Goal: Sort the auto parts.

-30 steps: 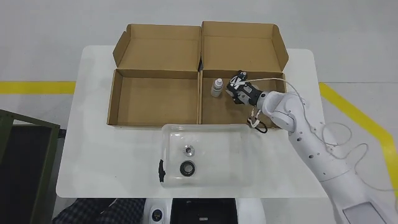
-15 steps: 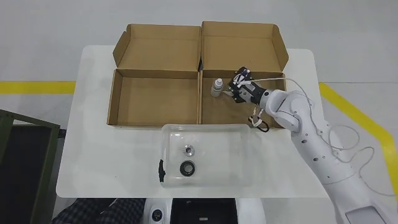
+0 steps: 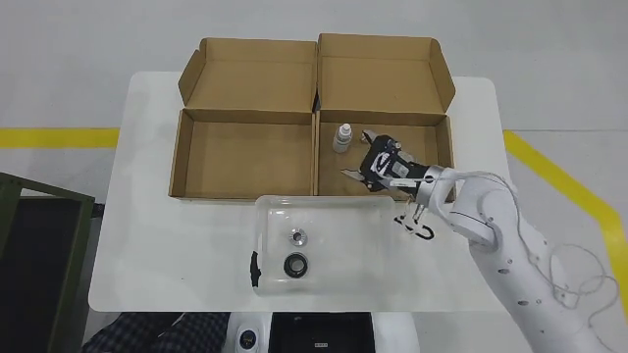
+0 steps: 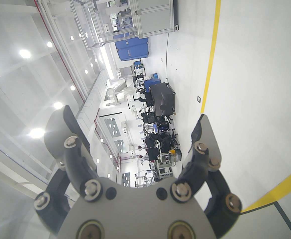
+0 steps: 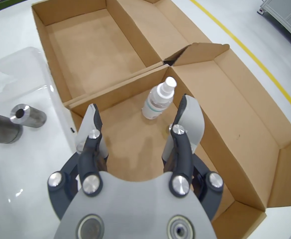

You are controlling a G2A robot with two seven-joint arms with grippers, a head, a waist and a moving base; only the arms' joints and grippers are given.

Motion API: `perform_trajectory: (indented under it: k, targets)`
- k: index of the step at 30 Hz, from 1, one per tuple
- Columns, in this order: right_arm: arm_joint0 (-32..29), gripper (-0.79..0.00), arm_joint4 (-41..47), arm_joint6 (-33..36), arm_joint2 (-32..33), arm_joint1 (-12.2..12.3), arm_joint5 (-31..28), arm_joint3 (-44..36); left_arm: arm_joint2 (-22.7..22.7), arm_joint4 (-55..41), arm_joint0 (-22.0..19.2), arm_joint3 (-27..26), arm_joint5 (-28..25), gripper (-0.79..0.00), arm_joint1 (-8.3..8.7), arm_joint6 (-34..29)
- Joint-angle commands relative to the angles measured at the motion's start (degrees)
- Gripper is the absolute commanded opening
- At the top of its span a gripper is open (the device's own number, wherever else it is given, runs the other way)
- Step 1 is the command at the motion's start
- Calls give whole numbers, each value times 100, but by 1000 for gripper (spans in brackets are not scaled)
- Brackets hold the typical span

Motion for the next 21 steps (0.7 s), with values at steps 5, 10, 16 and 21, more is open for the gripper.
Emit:
perform_trajectory:
  k: [5,10,16,21]
  targets:
    - [-621,-228,-39,-18,16,58,-195,-740,0,0,0,0,0,0,0,0]
    - [-866,-231,-273,-103,-230,71,-440,-1007,0,0,0,0,0,0,0,0]
    - [-856,-231,-522,-267,-597,51,-645,-791,0,0,0,0,0,0,0,0]
    - [-823,-237,-686,-451,-803,37,-752,-597,0,0,0,0,0,0,0,0]
